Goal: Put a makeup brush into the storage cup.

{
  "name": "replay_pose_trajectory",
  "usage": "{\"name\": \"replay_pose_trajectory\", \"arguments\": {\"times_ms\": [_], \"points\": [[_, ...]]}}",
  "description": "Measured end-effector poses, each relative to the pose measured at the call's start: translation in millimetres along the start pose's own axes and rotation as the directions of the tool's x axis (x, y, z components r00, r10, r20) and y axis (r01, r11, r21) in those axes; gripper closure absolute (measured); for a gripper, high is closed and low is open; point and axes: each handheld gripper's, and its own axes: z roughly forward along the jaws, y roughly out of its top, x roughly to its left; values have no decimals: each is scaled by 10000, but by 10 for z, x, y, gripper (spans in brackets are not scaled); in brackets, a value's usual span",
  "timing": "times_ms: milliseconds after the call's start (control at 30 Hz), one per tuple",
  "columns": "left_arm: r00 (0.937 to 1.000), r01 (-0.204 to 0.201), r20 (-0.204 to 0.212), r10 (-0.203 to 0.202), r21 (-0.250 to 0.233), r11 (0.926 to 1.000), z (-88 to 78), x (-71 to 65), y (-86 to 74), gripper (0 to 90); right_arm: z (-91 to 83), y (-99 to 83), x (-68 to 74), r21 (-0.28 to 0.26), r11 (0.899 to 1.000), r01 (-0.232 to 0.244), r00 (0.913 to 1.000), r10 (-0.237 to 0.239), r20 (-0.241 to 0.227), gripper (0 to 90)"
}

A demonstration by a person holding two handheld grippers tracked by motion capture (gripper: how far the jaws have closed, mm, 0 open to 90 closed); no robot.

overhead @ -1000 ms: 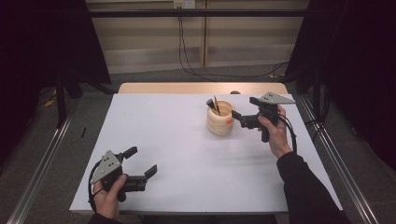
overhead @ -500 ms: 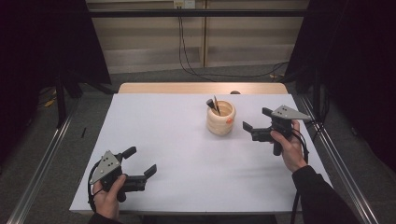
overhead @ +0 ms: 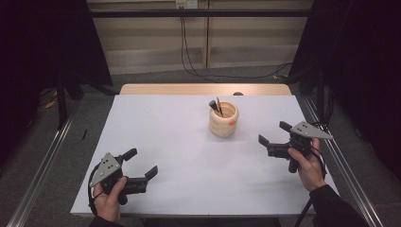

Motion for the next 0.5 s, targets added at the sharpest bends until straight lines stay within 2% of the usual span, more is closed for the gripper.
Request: {"name": "replay_pose_trajectory", "arguments": {"times_ms": [100, 167, 233, 500], "points": [[10000, 8, -16, -8, -19, 10000, -3, -2, 1, 20, -76, -28, 14, 19, 10000, -29, 10000, 29, 9, 21], [9998, -189, -19, 189, 123, 9997, -16, 11, 2, 19, -130, -48, 19, -2, 10000, -10, 10000, 10, 0, 21], [10000, -63, -52, 63, 4, 10000, -13, 5, 1, 20, -180, -80, 24, -65, 10000, -14, 9995, 16, 326, 29], [9999, 70, -133, -71, -72, 9999, -17, -9, 0, 16, -420, -204, 35, -45, 9999, -135, 9986, 137, 512, 21]]}}
